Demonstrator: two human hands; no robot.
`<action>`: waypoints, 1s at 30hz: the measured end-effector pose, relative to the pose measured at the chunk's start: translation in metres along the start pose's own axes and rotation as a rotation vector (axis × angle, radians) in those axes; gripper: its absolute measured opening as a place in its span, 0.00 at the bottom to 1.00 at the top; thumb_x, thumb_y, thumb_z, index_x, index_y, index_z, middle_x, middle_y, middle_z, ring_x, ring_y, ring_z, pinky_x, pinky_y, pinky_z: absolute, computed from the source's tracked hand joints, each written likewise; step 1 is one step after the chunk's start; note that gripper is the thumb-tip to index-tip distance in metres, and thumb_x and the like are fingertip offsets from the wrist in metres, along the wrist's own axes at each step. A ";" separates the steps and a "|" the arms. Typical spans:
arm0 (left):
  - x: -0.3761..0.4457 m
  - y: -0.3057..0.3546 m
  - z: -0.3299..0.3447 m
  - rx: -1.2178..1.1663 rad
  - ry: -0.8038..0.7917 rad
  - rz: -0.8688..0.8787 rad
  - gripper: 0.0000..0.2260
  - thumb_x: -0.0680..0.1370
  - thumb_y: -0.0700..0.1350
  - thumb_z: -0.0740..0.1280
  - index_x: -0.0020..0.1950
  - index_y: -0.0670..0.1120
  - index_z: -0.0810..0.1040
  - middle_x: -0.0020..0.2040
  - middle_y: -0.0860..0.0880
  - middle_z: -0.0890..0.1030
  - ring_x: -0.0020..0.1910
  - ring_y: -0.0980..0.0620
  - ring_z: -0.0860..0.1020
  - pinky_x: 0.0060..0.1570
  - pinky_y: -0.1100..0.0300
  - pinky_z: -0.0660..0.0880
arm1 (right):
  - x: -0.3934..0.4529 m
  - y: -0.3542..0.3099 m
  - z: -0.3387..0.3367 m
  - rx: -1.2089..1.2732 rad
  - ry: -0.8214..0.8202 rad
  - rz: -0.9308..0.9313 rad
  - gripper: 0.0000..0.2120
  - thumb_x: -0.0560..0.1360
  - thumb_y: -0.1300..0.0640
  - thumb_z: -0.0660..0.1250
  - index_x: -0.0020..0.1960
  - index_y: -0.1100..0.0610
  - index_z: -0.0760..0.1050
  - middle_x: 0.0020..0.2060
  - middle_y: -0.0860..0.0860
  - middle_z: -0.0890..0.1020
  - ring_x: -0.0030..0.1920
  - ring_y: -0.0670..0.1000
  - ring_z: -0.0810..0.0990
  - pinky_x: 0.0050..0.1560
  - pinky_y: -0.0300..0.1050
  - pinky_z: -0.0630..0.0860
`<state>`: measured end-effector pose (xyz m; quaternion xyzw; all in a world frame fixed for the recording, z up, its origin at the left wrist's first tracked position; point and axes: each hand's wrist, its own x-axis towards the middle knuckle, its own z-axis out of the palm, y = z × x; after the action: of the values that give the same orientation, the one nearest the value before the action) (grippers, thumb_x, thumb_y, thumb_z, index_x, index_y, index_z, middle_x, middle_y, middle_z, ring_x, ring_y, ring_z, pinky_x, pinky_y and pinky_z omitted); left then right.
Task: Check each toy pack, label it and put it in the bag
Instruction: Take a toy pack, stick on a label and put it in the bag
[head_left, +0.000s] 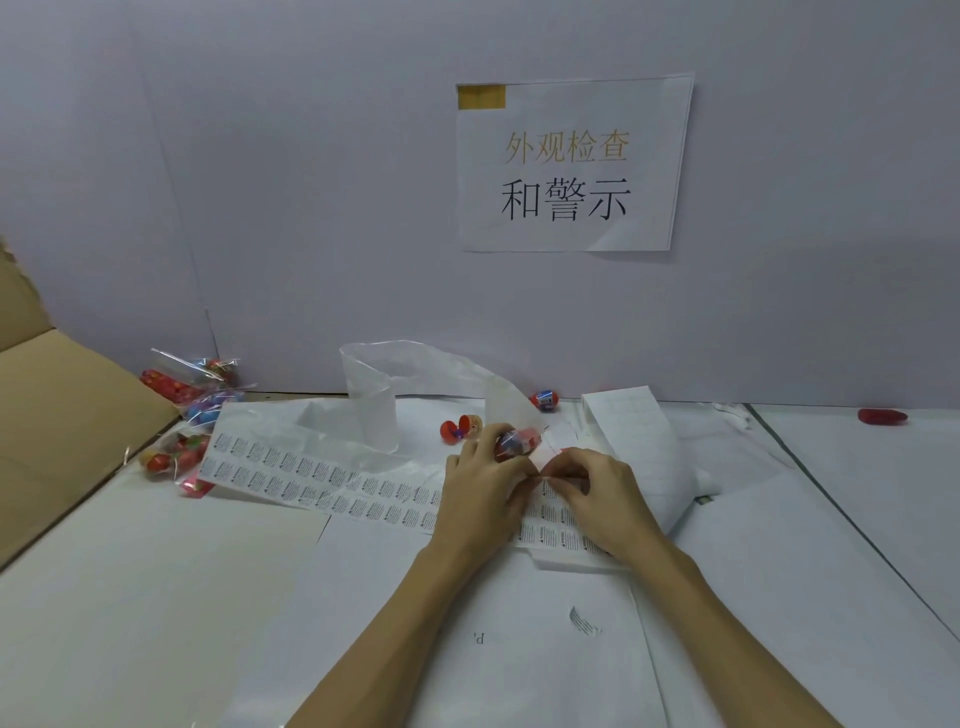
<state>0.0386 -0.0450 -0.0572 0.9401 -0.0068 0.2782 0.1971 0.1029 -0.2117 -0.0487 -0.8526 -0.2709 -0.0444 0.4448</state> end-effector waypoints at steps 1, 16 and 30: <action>0.000 -0.001 0.001 -0.009 -0.006 -0.015 0.05 0.80 0.50 0.72 0.53 0.51 0.87 0.73 0.47 0.72 0.68 0.42 0.73 0.60 0.47 0.71 | 0.000 0.000 0.000 -0.001 0.000 -0.003 0.06 0.78 0.64 0.74 0.52 0.55 0.85 0.45 0.45 0.86 0.47 0.39 0.83 0.51 0.26 0.75; 0.003 -0.008 0.006 -0.043 -0.064 -0.051 0.08 0.83 0.50 0.68 0.57 0.51 0.85 0.77 0.49 0.67 0.71 0.42 0.67 0.58 0.51 0.63 | 0.000 -0.001 -0.011 -0.004 0.002 0.000 0.10 0.78 0.66 0.71 0.48 0.51 0.80 0.46 0.49 0.87 0.49 0.46 0.86 0.54 0.35 0.80; 0.003 -0.007 0.005 -0.048 -0.093 -0.066 0.09 0.84 0.51 0.66 0.58 0.52 0.84 0.77 0.50 0.66 0.72 0.44 0.66 0.61 0.51 0.62 | -0.003 -0.006 -0.011 0.036 -0.032 0.033 0.14 0.79 0.67 0.69 0.54 0.48 0.76 0.46 0.47 0.86 0.49 0.45 0.85 0.49 0.26 0.76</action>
<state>0.0445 -0.0402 -0.0623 0.9467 0.0084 0.2273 0.2283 0.0993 -0.2193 -0.0385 -0.8494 -0.2644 -0.0187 0.4563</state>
